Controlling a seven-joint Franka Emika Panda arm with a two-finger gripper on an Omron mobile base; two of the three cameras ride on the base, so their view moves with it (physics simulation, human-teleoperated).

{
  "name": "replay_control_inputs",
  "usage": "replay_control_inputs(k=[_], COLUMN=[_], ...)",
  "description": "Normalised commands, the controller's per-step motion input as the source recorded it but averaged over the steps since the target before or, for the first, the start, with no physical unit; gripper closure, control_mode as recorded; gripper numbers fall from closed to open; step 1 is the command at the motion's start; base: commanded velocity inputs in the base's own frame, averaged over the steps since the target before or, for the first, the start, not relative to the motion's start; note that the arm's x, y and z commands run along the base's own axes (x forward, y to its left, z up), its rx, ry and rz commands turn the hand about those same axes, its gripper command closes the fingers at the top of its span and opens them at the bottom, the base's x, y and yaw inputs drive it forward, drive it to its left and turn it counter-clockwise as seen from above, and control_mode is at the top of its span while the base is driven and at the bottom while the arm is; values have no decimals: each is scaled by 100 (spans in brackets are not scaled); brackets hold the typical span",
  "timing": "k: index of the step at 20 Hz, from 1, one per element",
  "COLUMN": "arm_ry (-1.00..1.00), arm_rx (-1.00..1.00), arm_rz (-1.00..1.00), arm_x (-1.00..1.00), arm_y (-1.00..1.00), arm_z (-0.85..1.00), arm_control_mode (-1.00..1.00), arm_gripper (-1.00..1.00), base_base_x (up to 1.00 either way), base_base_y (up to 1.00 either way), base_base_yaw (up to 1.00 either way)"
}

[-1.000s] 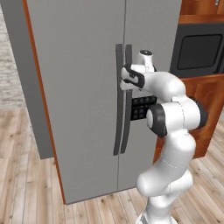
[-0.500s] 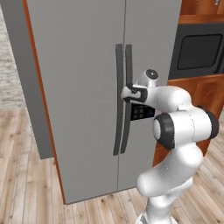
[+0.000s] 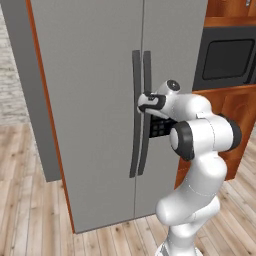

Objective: Place one of the steaks on the plate and the other in the bowl. Then place the bowl in the fridge.

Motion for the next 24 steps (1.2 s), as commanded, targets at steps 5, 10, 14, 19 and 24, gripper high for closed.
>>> replay_control_inputs(k=[5,10,14,19,24], arm_ry=[1,-6,-8,-4,-5], arm_rx=[0,0,2,5,2], arm_rz=[0,0,1,3,2], arm_x=[12,0,3,19,30], arm_y=[0,3,4,9,6], arm_z=[-23,-51,-17,-15,-10], arm_control_mode=[-100,-100,-100,-100,-100], arm_gripper=[-100,-100,-100,100,100], base_base_x=[0,0,0,0,0], base_base_y=[0,0,0,0,0], base_base_yaw=[0,0,0,0,0])
